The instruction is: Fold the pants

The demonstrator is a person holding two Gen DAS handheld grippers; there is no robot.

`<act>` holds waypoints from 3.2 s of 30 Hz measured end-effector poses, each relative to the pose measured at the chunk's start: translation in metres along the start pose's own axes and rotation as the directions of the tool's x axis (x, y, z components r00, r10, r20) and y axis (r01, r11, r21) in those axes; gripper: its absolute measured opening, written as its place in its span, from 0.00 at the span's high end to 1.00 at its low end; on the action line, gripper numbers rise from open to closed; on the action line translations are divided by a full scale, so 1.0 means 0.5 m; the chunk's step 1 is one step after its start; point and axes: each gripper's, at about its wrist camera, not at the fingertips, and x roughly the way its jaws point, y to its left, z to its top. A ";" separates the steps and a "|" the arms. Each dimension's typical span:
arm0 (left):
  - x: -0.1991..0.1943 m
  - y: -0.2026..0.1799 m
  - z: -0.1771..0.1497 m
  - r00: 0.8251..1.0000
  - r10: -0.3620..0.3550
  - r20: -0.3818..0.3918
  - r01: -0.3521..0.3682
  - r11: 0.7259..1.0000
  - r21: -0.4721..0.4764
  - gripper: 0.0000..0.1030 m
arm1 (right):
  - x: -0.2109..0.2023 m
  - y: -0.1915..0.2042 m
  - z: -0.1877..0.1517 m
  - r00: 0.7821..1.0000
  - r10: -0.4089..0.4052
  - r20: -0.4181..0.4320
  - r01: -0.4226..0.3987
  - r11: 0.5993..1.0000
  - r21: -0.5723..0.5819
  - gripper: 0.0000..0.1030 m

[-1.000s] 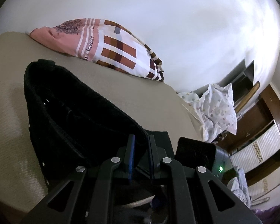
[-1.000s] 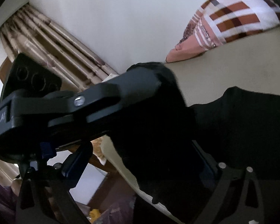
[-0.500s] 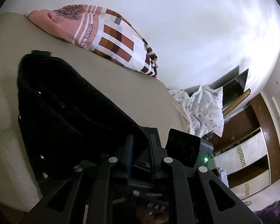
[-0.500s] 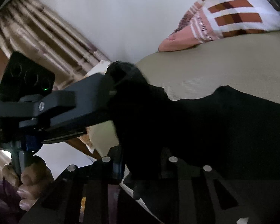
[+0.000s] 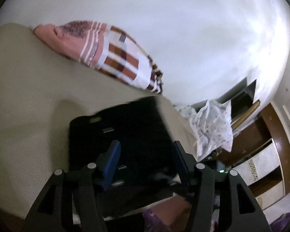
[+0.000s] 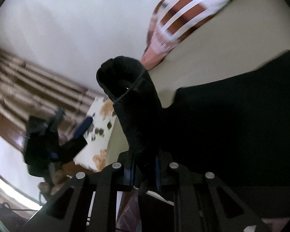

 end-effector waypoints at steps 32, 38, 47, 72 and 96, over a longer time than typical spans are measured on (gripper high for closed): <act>0.179 0.134 -0.143 0.957 0.096 -0.272 -0.136 0.982 -0.131 0.45 | -0.181 -0.164 0.116 0.973 -0.228 0.025 0.229 0.966 -0.120 0.42; 0.182 0.152 -0.143 0.951 0.117 -0.287 -0.166 0.974 -0.152 0.43 | -0.094 -0.207 0.134 0.945 -0.317 -0.074 0.303 0.939 -0.160 0.40; 0.195 0.170 -0.146 0.943 0.116 -0.311 -0.178 0.968 -0.178 0.43 | -0.070 -0.201 0.118 0.947 -0.291 -0.139 0.264 0.947 -0.180 0.80; 0.277 0.086 -0.142 0.918 0.253 -0.304 -0.246 0.967 0.063 0.37 | -0.214 -0.389 0.015 0.999 0.016 0.041 -0.031 0.914 0.404 0.82; 0.238 0.067 -0.158 0.938 0.225 -0.264 -0.214 0.974 0.070 0.37 | -0.267 -0.263 -0.076 0.992 -0.106 0.068 0.063 0.887 0.457 0.60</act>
